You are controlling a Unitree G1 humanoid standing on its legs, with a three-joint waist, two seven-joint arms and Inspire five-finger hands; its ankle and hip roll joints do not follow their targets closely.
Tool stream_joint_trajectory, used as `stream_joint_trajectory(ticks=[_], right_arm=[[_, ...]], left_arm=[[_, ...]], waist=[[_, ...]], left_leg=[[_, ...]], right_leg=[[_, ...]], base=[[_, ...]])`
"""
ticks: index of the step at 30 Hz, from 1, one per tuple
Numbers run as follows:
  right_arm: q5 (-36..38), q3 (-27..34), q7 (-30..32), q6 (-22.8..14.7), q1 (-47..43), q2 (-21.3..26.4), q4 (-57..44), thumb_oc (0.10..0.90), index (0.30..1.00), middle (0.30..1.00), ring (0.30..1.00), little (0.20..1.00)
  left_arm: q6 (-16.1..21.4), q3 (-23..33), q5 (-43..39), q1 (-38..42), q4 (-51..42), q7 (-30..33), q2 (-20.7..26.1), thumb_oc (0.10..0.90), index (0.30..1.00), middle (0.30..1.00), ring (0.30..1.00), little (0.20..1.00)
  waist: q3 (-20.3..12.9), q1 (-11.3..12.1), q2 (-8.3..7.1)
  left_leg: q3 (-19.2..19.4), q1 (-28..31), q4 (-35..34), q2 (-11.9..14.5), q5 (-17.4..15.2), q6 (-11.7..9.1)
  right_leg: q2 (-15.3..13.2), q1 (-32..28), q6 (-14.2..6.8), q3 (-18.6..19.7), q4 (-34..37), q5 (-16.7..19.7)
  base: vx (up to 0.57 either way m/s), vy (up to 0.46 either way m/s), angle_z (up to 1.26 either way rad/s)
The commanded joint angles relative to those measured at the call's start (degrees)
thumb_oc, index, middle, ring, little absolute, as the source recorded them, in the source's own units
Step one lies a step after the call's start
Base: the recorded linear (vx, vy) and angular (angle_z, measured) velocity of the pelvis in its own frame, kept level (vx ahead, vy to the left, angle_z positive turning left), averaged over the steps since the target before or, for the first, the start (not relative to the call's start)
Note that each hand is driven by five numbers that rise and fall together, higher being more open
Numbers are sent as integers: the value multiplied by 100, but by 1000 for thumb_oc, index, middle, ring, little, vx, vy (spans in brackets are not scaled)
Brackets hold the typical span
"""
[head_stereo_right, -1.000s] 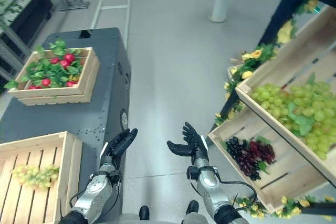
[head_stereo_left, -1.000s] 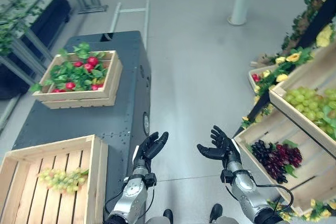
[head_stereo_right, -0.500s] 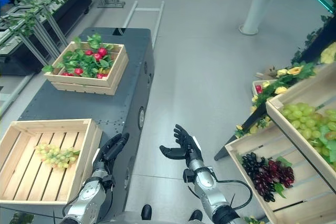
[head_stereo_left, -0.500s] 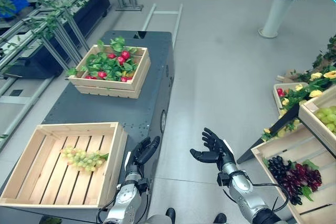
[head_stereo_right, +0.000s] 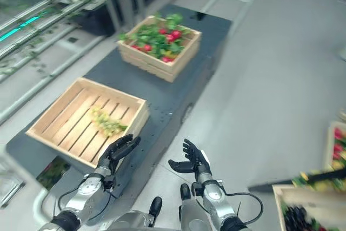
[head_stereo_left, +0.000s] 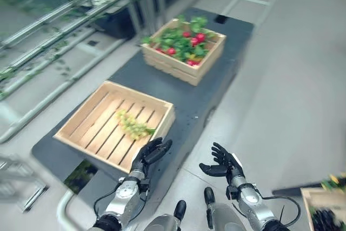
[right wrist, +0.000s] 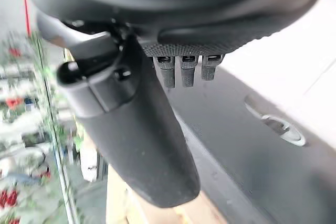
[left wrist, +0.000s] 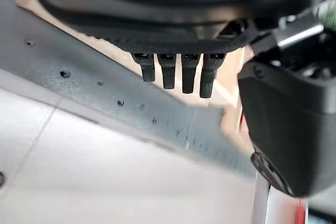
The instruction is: Pick up the fruits from the basket on one side to the basket on the other side
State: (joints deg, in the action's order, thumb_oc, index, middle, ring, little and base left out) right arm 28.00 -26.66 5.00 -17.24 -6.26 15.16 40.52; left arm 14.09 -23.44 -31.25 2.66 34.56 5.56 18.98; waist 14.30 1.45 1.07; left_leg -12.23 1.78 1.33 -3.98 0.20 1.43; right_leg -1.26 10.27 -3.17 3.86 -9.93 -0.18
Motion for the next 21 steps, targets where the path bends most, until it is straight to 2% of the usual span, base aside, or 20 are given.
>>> stream_joint_trajectory(ticks=[1, 5, 7, 10, 13, 14, 15, 16, 17, 18, 20, 21], right_arm=[[281, 299, -71, -473, -338, 72, -881, 800, 900, 900, 900, 900], [338, 380, -87, -439, -333, 153, -945, 800, 900, 900, 900, 900], [328, 387, -38, -429, -320, 154, -1000, 800, 900, 900, 900, 900], [282, 397, 52, -332, -251, 145, -1176, 800, 900, 900, 900, 900], [163, 485, 310, -362, 76, 173, -1401, 800, 900, 900, 900, 900], [143, 548, 539, -452, 141, 194, -1424, 800, 900, 900, 900, 900], [122, 582, 688, -505, 156, 199, -1417, 800, 900, 900, 900, 900], [127, 614, 849, -585, 167, 201, -1381, 800, 900, 900, 900, 900], [132, 691, 1179, -794, 133, 179, -1285, 800, 900, 900, 900, 900], [80, 742, 1346, -828, 132, 144, -1229, 800, 900, 900, 900, 900], [134, 703, 1414, -850, 124, 77, -1228, 800, 900, 900, 900, 900], [85, 683, 1427, -860, 153, 67, -1301, 800, 900, 900, 900, 900]], left_arm=[[349, -6, 271, 447, -655, -256, -95, 800, 900, 900, 900, 900], [344, -170, 409, 314, -909, -284, -141, 800, 900, 900, 900, 900], [325, -175, 387, 277, -957, -272, -126, 800, 900, 900, 900, 900], [370, -119, 328, 202, -963, -260, -89, 800, 900, 900, 900, 900], [370, -112, 169, 274, -1056, -317, -64, 800, 900, 900, 900, 900], [332, -153, 132, 357, -1060, -418, -94, 800, 900, 900, 900, 900], [326, -185, 103, 416, -1045, -429, -124, 800, 900, 900, 900, 900], [347, -232, 124, 469, -1003, -476, -171, 800, 900, 900, 900, 900], [393, -363, 207, 624, -886, -496, -314, 800, 900, 900, 900, 900], [380, -488, 383, 662, -832, -331, -376, 800, 900, 900, 900, 900], [475, -584, 659, 637, -877, -67, -319, 800, 900, 900, 900, 900], [505, -586, 697, 613, -943, -72, -237, 800, 900, 900, 900, 900]], waist=[[-266, 27, -136], [-329, 180, -215], [-334, 211, -218], [-341, 223, -237], [-293, 76, -254], [-262, 8, -263], [-240, -29, -259], [-197, -71, -198], [-186, -249, -102], [-222, -306, -71], [-247, -260, -3], [-267, -261, 27]], left_leg=[[-19, 235, 331, -196, -691, 166], [106, 54, 651, -135, -764, 31], [143, -23, 762, -121, -754, 8], [476, -146, 1018, -27, -676, -63], [1590, -690, 1721, 331, -251, -272], [2048, -851, 1881, 518, -230, -348], [2227, -924, 1921, 610, -214, -386], [2520, -819, 1670, 769, -233, -479], [3250, -535, 718, 1022, -121, -503], [3188, -432, 509, 1005, -71, -495], [2722, -214, 0, 741, -58, -413], [2720, -68, -173, 728, -57, -379]], right_leg=[[-85, -799, -31, -134, 888, 314], [-160, -1198, 94, -379, 1320, 292], [-174, -1233, 123, -463, 1317, 242], [-195, -1287, 205, -768, 1277, 118], [-217, -1481, 317, -1339, 1439, 35], [-246, -1558, 350, -1560, 1487, 0], [-264, -1597, 365, -1688, 1488, -30], [-241, -1680, 348, -1796, 1439, -124], [-297, -1674, 313, -2107, 1310, -230], [-341, -1619, 274, -2151, 1220, -243], [-359, -1500, 142, -2055, 1060, -234], [-351, -1467, 122, -2072, 1015, -251]], base=[[161, -202, 2], [161, -213, 6], [90, -130, 8], [85, -95, 23], [38, -100, 69], [7, -85, 160], [27, -35, 152], [9, 82, 135], [22, 154, 115], [7, 192, 126], [64, 158, 111], [88, 120, 44]])
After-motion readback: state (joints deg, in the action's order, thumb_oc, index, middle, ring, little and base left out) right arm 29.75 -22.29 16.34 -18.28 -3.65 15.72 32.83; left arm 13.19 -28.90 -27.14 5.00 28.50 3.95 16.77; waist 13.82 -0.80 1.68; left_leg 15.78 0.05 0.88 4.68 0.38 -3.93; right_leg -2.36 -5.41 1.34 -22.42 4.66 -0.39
